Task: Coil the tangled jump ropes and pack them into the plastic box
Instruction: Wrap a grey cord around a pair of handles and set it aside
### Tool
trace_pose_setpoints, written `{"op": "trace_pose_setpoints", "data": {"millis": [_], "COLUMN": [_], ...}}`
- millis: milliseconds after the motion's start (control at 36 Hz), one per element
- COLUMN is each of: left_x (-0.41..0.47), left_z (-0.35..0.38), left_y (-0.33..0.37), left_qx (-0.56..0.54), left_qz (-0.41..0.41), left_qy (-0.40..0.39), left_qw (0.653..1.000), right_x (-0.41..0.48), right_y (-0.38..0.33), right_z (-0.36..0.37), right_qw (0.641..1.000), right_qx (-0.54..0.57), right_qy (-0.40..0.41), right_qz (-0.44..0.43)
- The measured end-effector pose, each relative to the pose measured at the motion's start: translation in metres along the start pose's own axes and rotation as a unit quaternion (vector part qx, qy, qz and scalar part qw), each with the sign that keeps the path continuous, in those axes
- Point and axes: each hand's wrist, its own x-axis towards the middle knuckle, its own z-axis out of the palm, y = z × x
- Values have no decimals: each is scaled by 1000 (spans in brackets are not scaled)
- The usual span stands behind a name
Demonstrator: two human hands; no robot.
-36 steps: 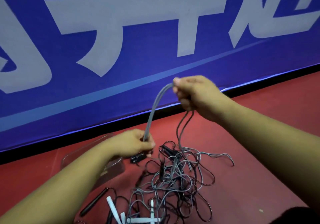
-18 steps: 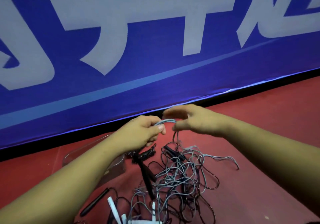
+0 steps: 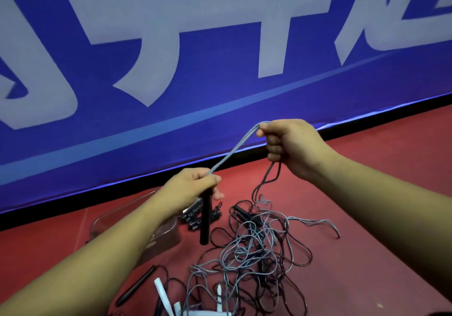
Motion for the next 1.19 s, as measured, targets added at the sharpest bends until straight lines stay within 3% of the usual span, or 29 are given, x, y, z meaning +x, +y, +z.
{"op": "trace_pose_setpoints", "data": {"millis": [139, 222, 306, 389, 472, 500, 583, 694, 778, 972, 1111, 1194], "left_x": [-4, -5, -7, -7, -8, -8, -10, -12, -13, -19, -24, -25], "left_z": [7, 11, 13, 16, 18, 18, 20, 20, 19, 17, 13, 19], "left_y": [0, 0, -1, -1, 7, 10, 19, 22, 23, 22, 24, 22], "left_qx": [-23, -107, -94, -100, -130, -136, -147, -162, -164, -146, -69, -99], "left_qz": [-26, -84, -136, -146, -136, -127, -105, -101, -94, -98, -123, -137], "left_qy": [-99, -118, -123, -116, -126, -133, -153, -165, -161, -164, -202, -198], "left_qw": [994, 984, 979, 977, 974, 974, 972, 968, 969, 971, 969, 966], "right_x": [7, 9, 16, 22, 13, 9, -5, -12, -15, -16, -13, -11], "right_y": [8, 15, 19, 26, 25, 23, 15, 20, 20, 18, 15, 13], "right_z": [-15, -24, -33, -49, -52, -48, -20, 1, 2, -1, -4, -6], "right_qw": [994, 989, 975, 936, 849, 852, 913, 947, 955, 938, 944, 944], "right_qx": [-13, -54, -94, -255, -508, -515, -398, -276, -231, -263, -269, -277], "right_qy": [103, 134, 202, 244, 145, 88, -72, -164, -187, -225, -192, -177], "right_qz": [15, 11, 2, -20, -12, -36, -49, -3, 11, -7, -24, -37]}}
